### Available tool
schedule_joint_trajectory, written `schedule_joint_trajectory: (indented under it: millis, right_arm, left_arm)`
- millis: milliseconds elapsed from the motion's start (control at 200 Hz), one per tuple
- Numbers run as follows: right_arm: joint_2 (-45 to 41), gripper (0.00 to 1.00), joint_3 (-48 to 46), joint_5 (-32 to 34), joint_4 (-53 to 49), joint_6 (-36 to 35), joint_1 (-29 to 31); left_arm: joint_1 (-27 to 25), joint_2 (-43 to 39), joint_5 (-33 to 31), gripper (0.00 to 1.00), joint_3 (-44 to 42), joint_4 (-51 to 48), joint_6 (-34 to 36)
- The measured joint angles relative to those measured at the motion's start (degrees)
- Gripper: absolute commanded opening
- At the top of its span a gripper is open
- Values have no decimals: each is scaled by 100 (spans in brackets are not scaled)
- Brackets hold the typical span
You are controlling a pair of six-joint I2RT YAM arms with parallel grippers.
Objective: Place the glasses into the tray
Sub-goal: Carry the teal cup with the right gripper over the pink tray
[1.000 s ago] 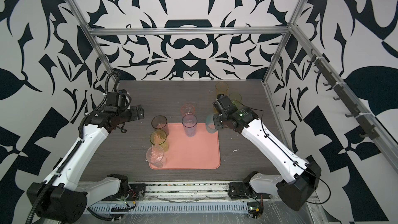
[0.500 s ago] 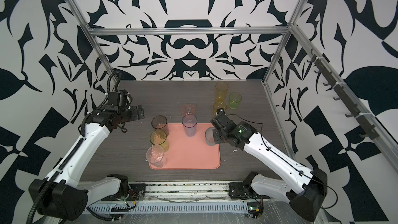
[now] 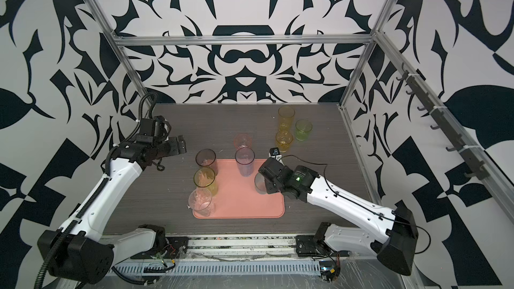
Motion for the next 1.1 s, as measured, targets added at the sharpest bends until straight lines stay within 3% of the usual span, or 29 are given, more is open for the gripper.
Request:
schedule_joint_trajectory:
  millis: [1100]
  right_arm:
    - [1333,0,457,74,588,411,605]
  left_arm:
    - [0,-120,671,99,-13,157,59]
